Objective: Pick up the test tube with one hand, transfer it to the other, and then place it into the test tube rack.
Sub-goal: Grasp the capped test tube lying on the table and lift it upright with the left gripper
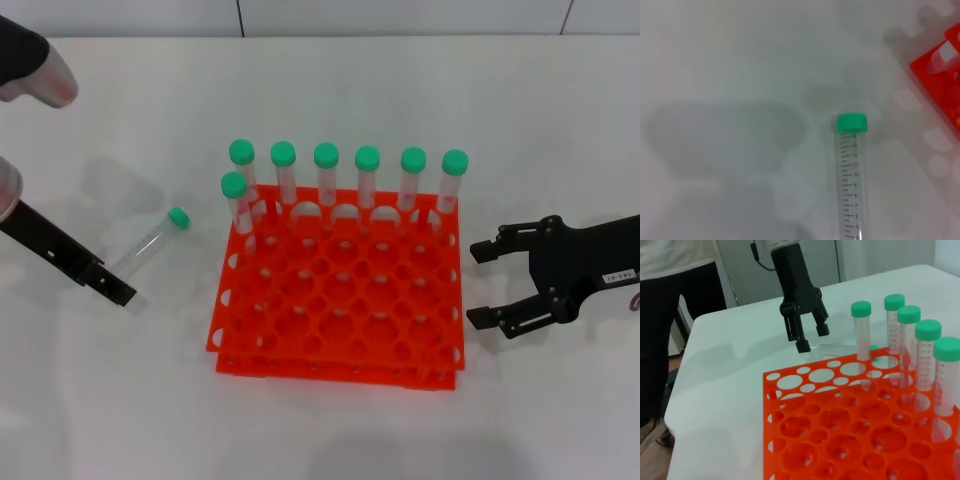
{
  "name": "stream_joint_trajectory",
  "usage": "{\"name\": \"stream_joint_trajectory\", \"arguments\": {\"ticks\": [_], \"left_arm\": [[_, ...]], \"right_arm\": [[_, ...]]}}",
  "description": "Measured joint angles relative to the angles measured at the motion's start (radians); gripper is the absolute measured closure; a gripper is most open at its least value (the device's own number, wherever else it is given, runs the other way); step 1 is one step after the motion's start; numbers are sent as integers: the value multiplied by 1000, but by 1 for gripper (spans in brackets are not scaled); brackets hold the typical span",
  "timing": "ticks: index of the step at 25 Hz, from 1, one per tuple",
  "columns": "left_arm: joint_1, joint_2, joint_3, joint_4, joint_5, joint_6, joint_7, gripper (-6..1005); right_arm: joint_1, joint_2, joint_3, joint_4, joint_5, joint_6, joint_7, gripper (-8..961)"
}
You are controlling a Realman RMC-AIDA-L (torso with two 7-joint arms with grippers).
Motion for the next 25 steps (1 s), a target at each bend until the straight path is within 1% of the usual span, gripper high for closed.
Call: {"name": "stream_joint_trajectory", "arguments": {"ticks": [8,14,22,25], "left_arm": [[-6,-3,0,-20,2,-29,-4,160],[-26,-6,0,-79,6,-55,-6,162],[-31,-7,1,-81,10,-62,-9,165],[-32,-7,1,-81,11,-67,-9,361]], "right_arm": [[3,0,-3,-1,1,0,0,83],[8,1,-4,-1,2,1,0,83],[10,0,0,-1,-1,7,0,83],[11,0,0,-1,-1,9,0,83]]}}
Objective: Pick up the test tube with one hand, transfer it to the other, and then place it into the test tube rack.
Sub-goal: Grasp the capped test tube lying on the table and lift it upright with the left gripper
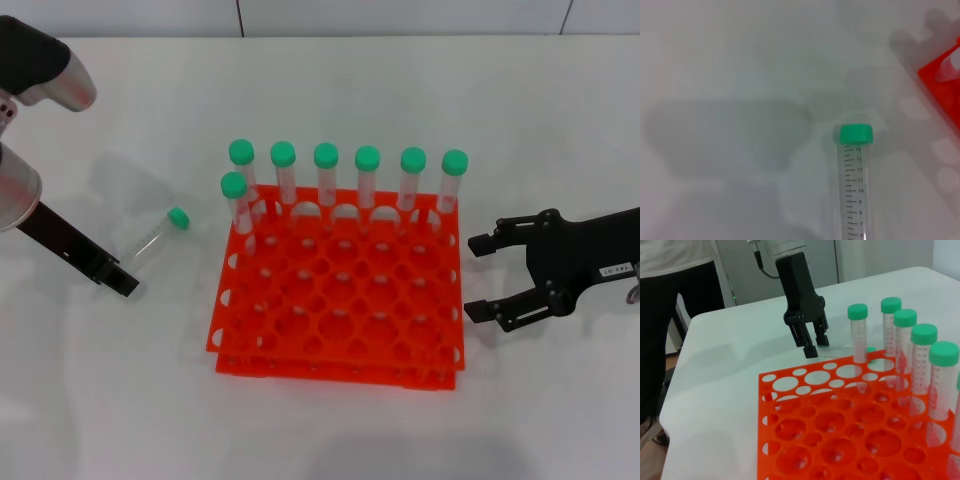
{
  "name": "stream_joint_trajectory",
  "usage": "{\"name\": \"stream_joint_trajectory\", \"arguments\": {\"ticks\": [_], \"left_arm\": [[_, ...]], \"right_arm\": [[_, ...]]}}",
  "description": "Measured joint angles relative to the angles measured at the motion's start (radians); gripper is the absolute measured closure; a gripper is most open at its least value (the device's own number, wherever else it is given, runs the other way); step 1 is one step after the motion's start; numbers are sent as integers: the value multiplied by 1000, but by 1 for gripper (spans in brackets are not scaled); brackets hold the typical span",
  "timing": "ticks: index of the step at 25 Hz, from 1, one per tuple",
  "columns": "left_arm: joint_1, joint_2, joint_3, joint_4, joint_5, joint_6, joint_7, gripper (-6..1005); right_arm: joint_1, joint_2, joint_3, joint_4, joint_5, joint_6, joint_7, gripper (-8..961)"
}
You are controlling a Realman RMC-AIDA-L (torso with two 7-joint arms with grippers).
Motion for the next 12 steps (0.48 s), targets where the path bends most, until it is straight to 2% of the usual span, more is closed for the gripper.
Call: {"name": "stream_joint_trajectory", "arguments": {"ticks": [6,12], "left_arm": [[0,-1,2,-1,15,-2,0,570],[-2,-1,2,-12,26,-8,-1,590]], "right_arm": [[3,0,0,0,0,0,0,84],[10,1,0,0,-1,0,3,84]]}}
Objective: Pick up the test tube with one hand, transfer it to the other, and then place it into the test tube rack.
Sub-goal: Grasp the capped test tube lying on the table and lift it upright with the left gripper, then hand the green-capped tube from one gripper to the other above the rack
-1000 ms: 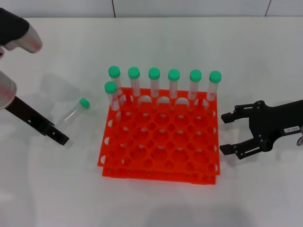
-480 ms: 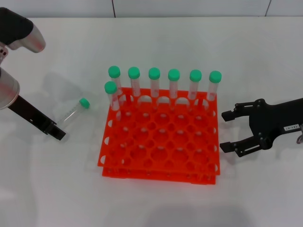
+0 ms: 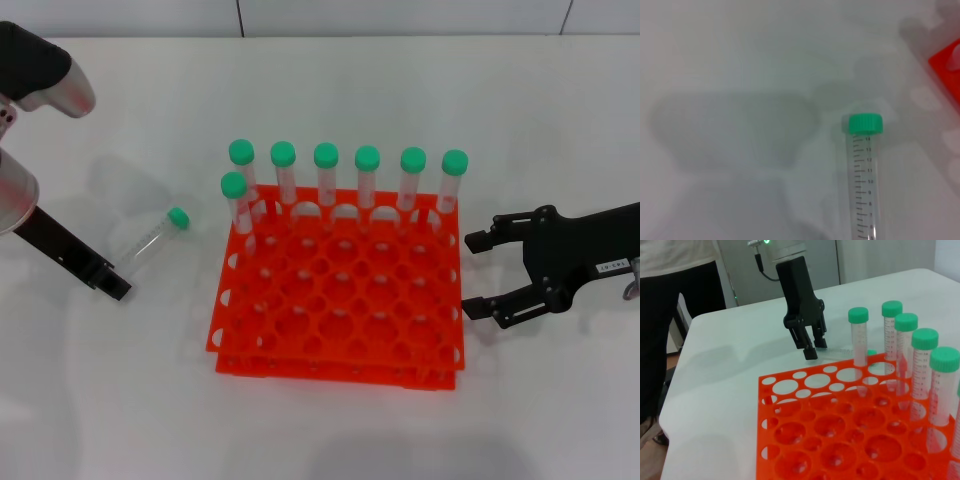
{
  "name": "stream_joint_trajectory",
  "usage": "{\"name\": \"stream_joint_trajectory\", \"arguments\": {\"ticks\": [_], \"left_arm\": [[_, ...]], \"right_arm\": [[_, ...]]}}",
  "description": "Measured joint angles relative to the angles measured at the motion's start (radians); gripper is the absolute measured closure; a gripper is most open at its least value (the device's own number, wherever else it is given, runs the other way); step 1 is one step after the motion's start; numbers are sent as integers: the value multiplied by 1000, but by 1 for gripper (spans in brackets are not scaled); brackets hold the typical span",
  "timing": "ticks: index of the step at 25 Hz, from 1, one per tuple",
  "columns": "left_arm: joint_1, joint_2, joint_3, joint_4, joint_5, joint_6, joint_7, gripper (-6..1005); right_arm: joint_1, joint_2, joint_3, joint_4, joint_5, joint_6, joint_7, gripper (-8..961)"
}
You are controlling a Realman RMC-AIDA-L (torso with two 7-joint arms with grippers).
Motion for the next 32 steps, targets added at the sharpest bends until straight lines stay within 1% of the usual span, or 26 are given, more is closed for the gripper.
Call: {"name": "stream_joint_trajectory", "arguments": {"ticks": [15,20,21,25,28,30,32], "left_arm": [[3,-1,0,-2,-3,-9,0,654],[3,-2,-10,26,-19,-8,0,783],[6,-3,-10,38,-26,-7,0,809],[47,-5,-11,135,-90,-9,7,809],[103,-6,-11,246,-177,-26,18,809],[143,-14,-11,315,-232,-56,29,809],[174,-24,-10,358,-266,-94,44,809]], "right_arm": [[-4,5,0,0,2,1,2,84],[-5,5,0,0,4,0,3,84],[-6,5,0,0,4,-1,3,84],[-13,7,0,0,4,-1,0,84],[-18,9,1,0,5,1,-3,84],[-20,11,1,0,5,1,-4,84],[-25,13,1,0,5,2,-4,84]]}}
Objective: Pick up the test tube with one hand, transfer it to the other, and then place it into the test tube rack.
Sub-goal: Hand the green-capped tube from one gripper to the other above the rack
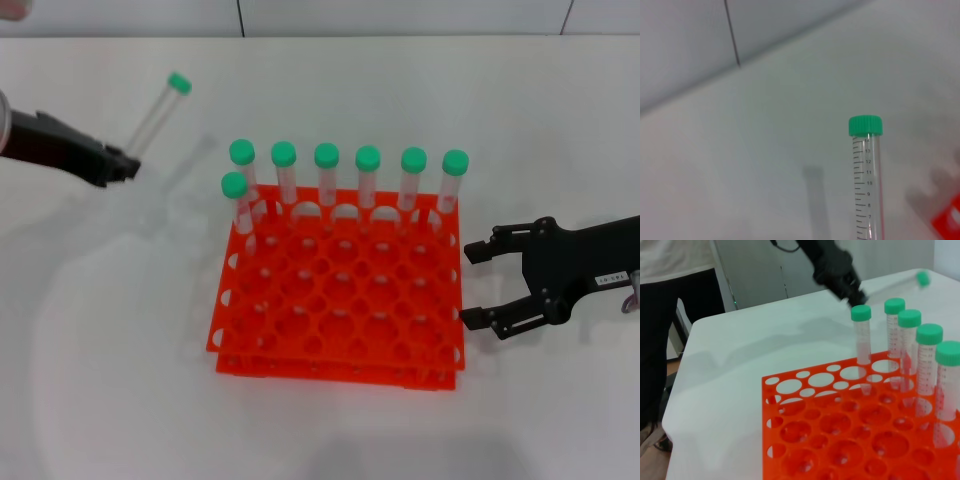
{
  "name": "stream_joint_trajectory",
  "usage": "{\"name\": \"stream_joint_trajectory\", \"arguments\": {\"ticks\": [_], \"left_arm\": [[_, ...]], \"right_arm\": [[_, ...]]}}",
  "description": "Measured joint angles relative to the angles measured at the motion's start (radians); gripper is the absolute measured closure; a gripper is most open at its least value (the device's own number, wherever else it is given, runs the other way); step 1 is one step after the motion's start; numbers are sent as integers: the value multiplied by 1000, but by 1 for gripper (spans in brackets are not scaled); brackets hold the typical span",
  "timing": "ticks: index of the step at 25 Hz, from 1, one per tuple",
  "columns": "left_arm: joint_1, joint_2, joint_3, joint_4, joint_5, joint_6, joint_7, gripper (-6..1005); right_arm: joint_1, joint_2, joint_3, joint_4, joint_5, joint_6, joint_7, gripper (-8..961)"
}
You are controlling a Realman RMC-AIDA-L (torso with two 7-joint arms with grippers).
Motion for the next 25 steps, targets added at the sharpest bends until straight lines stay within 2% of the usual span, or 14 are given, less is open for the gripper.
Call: {"name": "stream_joint_trajectory", "arguments": {"ticks": [4,7,11,17,20,22,25], "left_arm": [[83,-22,7,52,-128,-125,108,809],[124,-22,7,33,-275,-214,199,809],[155,-20,0,-67,-558,-328,392,808],[140,-14,-35,-270,-905,-301,671,808],[110,6,-39,-372,-1003,-224,758,808],[87,22,-39,-418,-1018,-174,776,808],[28,59,-39,-503,-1009,-86,779,808]], "right_arm": [[-8,3,0,0,2,1,-2,84],[-11,8,2,0,2,6,-4,84],[-18,16,5,0,3,18,-19,84],[-25,23,5,5,33,28,-50,84],[-36,23,5,2,49,28,-59,84],[-40,23,5,-1,54,26,-60,84],[-43,23,5,-1,58,26,-61,84]]}}
